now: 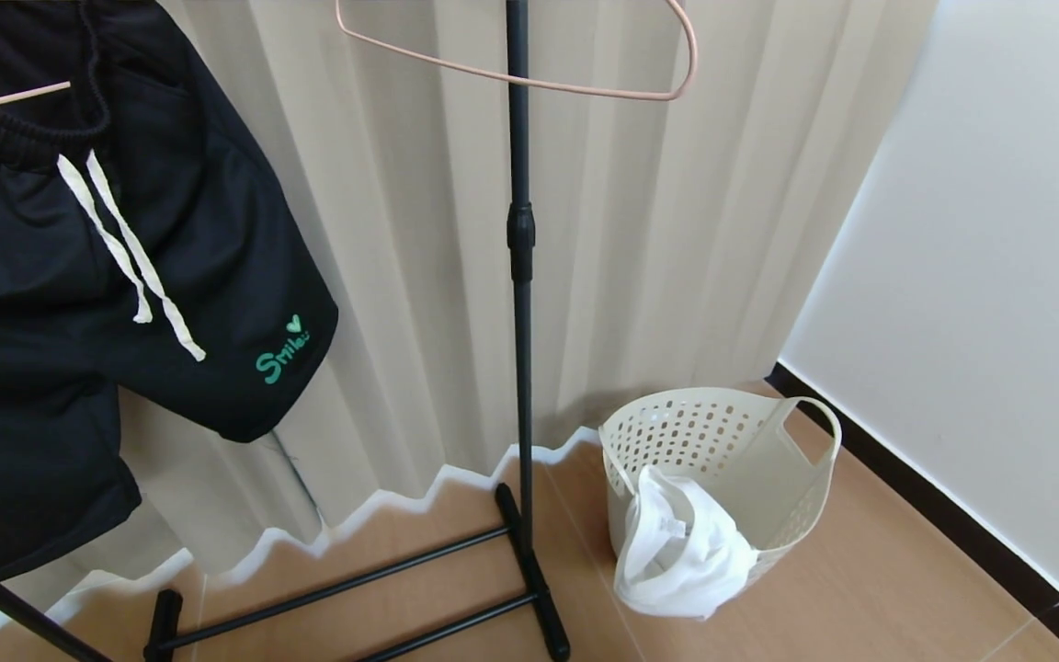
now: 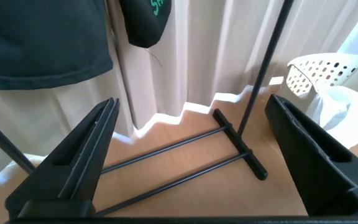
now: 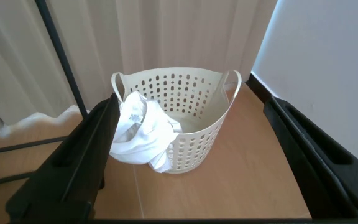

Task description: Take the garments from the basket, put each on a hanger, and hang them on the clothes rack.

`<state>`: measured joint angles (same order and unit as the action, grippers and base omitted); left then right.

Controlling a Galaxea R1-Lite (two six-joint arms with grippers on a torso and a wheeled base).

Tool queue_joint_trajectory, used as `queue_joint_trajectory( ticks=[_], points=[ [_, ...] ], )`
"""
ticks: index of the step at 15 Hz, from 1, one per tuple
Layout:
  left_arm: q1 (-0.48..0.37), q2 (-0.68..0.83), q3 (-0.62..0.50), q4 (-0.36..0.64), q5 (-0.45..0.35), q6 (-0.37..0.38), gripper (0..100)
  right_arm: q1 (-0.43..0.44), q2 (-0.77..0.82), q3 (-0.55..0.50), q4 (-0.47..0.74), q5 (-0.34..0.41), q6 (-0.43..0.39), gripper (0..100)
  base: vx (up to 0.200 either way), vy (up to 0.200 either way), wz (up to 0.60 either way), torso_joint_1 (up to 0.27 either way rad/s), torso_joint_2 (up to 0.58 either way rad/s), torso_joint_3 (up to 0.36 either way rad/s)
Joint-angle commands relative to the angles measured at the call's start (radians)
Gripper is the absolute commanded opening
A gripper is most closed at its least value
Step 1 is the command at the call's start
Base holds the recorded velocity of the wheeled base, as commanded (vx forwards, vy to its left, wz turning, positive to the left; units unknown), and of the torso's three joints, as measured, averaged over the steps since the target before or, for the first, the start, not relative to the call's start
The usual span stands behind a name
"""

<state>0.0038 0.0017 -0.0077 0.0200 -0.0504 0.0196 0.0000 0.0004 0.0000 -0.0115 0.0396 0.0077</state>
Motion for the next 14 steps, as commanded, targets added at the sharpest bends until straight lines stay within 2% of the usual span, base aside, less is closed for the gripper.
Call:
queue_joint_trajectory(
  ticks=[1,5,8,11,14],
  points=[
    [-0.001,0.000,0.000,0.000,0.000,0.000,100,0.000,0.000,0.000,-0.001,0.000,0.000,100,-0.200,0.000,0.00,0.002,0.00,0.007],
    [0.001,0.000,0.000,0.000,0.000,0.000,100,0.000,0.000,0.000,-0.001,0.000,0.000,100,-0.200,0.000,0.00,0.006,0.00,-0.001],
    [-0.001,0.000,0.000,0.000,0.000,0.000,100,0.000,0.000,0.000,-0.001,0.000,-0.002,100,0.000,0.000,0.00,0.000,0.00,0.000],
    [0.001,0.000,0.000,0.000,0.000,0.000,100,0.000,0.000,0.000,-0.001,0.000,0.000,100,0.000,0.000,-0.60,0.004,0.00,0.001],
    [0.001,0.000,0.000,0.000,0.000,0.000,100,0.000,0.000,0.000,-0.001,0.000,0.000,100,0.000,0.000,0.00,0.000,0.00,0.000]
  ],
)
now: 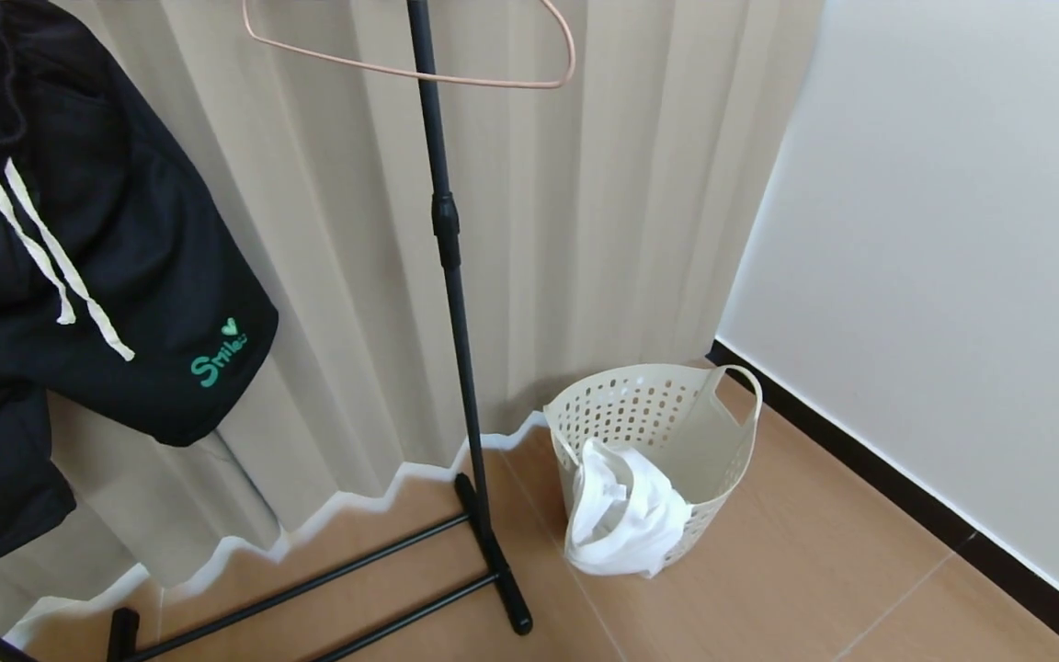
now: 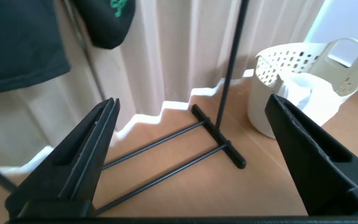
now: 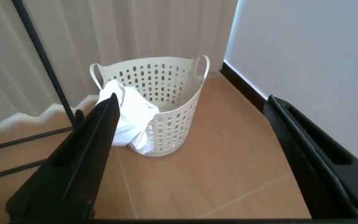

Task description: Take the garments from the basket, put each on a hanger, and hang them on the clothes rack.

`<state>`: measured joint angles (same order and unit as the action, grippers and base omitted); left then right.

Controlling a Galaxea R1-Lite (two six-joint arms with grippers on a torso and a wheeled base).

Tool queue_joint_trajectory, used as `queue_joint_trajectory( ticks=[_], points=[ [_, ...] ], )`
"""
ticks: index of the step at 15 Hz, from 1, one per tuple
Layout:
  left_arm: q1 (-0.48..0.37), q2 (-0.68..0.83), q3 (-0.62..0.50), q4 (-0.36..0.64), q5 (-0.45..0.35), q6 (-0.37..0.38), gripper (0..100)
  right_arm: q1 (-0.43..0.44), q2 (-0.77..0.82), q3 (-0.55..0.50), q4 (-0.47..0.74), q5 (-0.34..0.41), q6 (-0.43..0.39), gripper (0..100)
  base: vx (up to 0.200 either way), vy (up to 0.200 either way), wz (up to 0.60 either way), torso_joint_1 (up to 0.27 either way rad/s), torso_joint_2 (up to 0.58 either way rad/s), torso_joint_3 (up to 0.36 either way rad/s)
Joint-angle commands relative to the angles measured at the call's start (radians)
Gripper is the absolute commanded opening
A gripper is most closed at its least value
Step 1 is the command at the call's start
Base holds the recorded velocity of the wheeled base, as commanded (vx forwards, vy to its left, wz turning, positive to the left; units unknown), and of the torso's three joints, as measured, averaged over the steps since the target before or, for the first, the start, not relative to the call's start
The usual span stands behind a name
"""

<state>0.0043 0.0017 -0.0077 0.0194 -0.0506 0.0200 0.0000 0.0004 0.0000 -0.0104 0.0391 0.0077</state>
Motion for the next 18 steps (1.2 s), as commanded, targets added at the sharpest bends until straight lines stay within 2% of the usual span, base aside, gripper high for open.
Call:
queue_joint_trajectory(
  ticks=[1,3,10,14,18],
  points=[
    [-0.001,0.000,0.000,0.001,0.000,0.000,100,0.000,0.000,0.000,-0.002,0.001,0.000,100,0.200,-0.200,0.00,0.002,0.00,0.007],
    [0.000,0.000,0.000,0.001,0.002,-0.002,100,0.000,0.000,0.000,-0.002,0.001,0.000,100,0.200,-0.200,0.00,-0.002,0.00,0.007],
    [-0.001,0.000,0.000,0.001,0.002,-0.002,100,0.000,0.000,0.000,-0.002,0.001,-0.002,100,0.000,0.000,0.00,0.000,0.00,0.000],
    [0.000,0.000,0.000,0.001,0.000,-0.002,100,0.000,0.000,0.000,-0.002,0.001,0.000,100,0.000,0.000,0.00,-0.024,-0.24,-0.261],
    [0.000,0.000,0.000,0.001,0.000,-0.002,100,0.000,0.000,0.000,-0.002,0.001,0.000,100,0.000,0.000,0.00,-0.002,-0.07,-0.124]
  ],
)
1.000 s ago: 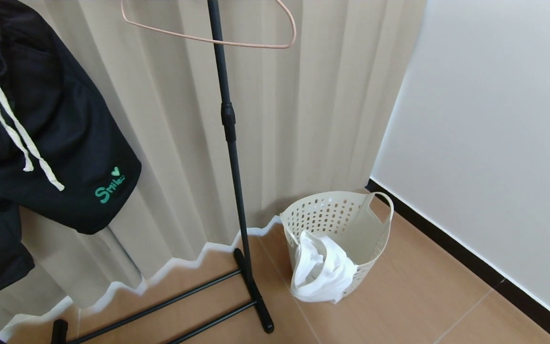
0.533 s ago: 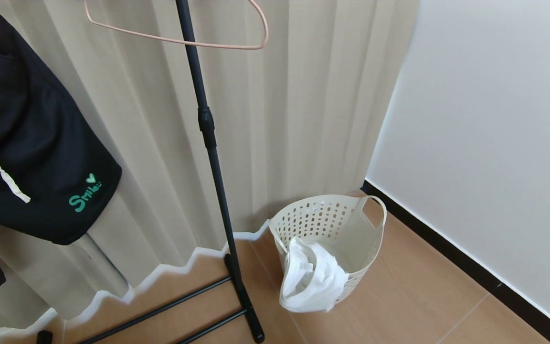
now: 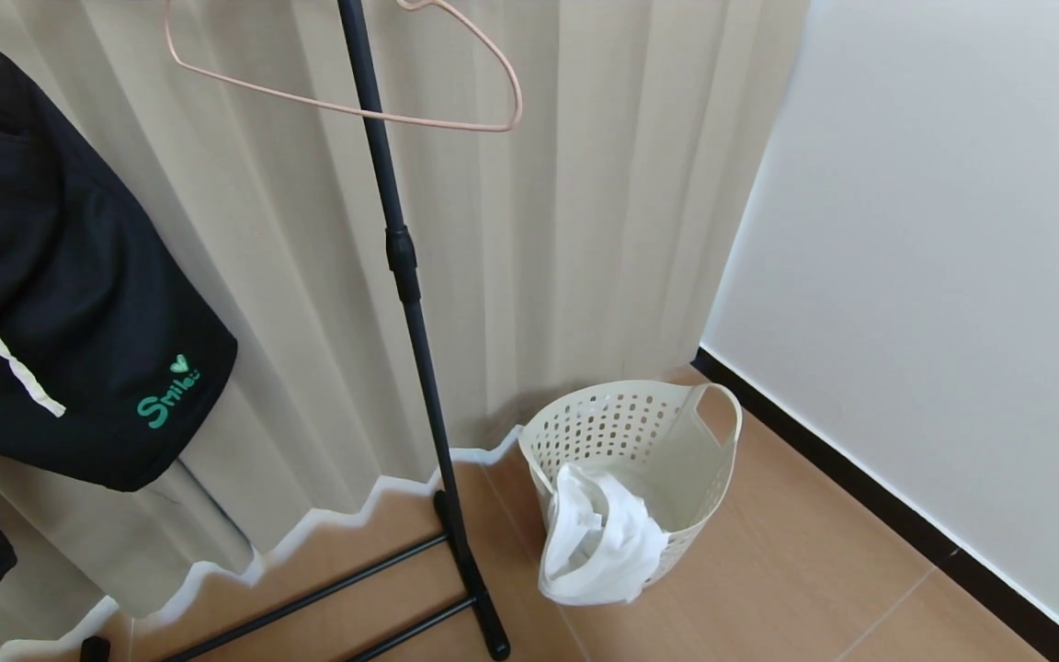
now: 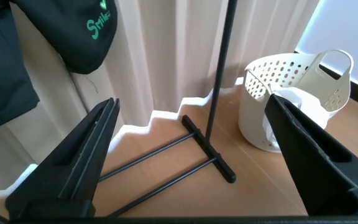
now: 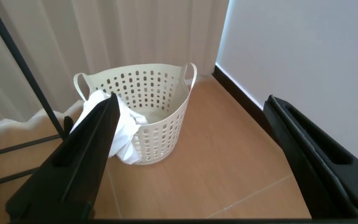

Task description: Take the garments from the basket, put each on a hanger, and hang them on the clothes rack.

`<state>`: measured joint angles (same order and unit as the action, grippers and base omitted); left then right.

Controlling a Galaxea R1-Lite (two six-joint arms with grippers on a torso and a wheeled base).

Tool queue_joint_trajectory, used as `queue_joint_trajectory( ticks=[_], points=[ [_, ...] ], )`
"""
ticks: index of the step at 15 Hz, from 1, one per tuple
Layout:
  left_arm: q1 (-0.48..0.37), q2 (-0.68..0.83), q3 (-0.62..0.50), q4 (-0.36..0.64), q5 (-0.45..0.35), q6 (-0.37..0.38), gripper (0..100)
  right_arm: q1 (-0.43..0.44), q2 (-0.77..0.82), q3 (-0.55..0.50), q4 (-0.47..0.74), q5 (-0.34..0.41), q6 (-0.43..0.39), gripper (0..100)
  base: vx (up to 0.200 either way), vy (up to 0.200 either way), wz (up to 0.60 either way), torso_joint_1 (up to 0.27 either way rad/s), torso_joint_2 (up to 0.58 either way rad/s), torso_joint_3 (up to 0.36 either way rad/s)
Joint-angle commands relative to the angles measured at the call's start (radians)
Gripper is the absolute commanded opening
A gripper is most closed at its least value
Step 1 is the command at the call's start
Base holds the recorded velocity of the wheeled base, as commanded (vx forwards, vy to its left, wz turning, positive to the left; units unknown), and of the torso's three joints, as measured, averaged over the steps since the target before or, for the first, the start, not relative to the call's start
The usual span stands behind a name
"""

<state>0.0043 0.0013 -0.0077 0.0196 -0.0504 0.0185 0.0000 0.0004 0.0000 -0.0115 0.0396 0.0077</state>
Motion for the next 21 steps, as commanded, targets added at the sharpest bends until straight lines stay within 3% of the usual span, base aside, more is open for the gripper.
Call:
queue_joint_trajectory(
  ticks=[1,21],
  points=[
    [0.000,0.000,0.000,0.000,0.000,0.000,100,0.000,0.000,0.000,-0.001,0.000,0.000,100,0.000,0.000,0.00,0.007,-0.02,-0.173],
    [0.000,0.000,0.000,0.000,0.000,-0.002,100,0.000,0.000,0.000,-0.001,0.000,-0.002,100,0.000,0.000,0.00,0.005,0.00,-0.196]
  ],
)
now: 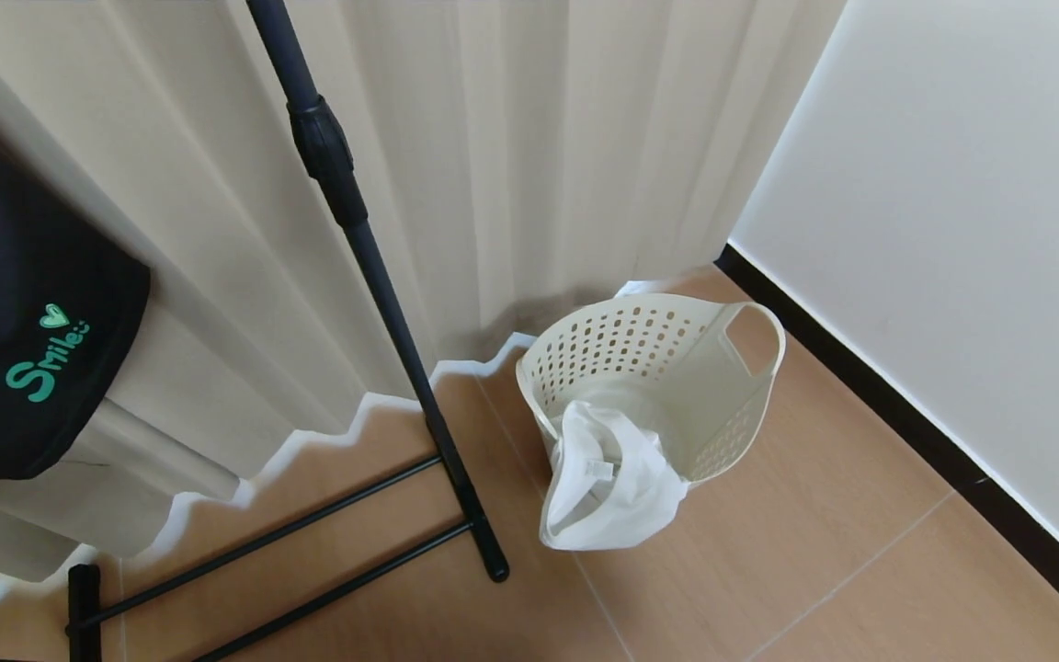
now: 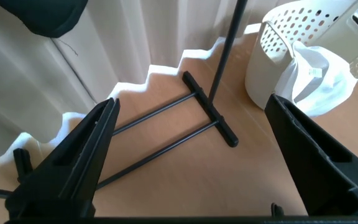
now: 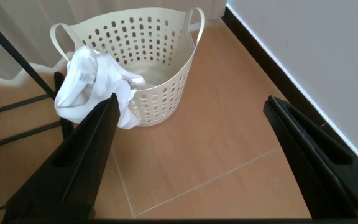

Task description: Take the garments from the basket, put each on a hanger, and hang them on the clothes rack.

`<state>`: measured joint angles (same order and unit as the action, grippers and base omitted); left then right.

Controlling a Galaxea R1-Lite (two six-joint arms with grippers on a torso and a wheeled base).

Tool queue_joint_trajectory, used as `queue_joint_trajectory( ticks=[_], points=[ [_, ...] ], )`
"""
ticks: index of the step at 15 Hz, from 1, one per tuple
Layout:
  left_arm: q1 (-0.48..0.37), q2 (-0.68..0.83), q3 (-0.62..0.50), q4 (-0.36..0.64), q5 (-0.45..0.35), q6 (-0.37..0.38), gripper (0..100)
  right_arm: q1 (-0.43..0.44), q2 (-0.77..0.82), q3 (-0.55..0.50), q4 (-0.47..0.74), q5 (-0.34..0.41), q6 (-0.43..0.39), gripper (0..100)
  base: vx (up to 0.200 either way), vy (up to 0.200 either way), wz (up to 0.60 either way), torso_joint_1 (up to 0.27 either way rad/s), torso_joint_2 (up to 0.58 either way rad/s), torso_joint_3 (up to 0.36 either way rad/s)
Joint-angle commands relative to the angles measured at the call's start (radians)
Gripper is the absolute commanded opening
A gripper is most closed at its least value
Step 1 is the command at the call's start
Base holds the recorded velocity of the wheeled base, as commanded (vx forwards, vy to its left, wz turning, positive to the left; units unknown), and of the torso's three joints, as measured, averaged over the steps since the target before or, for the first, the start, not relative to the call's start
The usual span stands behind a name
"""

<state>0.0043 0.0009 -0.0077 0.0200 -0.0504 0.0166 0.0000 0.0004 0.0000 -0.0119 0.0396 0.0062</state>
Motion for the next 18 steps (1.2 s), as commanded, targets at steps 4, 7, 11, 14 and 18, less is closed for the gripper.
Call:
queue_joint_trajectory(
  ticks=[4,7,11,14,18],
  points=[
    [0.000,0.001,0.000,0.000,0.000,0.000,100,0.000,0.000,0.000,0.000,0.000,0.000,100,0.000,0.000,0.00,0.000,0.00,-0.204],
    [-0.001,0.001,0.000,0.000,0.004,-0.004,100,0.000,0.000,0.000,-0.008,-0.003,0.003,100,0.000,0.000,0.00,0.002,0.00,-0.155],
    [0.000,-0.001,0.000,0.000,0.006,-0.003,100,0.000,0.010,0.000,0.013,-0.006,-0.080,100,0.000,0.000,0.00,0.000,0.00,0.000],
    [0.000,-0.001,0.000,0.000,0.004,-0.003,100,-0.006,0.142,-0.009,0.010,-0.003,-0.126,100,0.000,0.000,0.00,0.000,0.00,0.000],
    [0.000,-0.001,0.000,0.000,0.004,-0.001,100,0.112,0.438,-0.130,0.015,0.040,-0.187,100,0.000,0.000,0.00,0.000,0.00,0.000]
  ],
)
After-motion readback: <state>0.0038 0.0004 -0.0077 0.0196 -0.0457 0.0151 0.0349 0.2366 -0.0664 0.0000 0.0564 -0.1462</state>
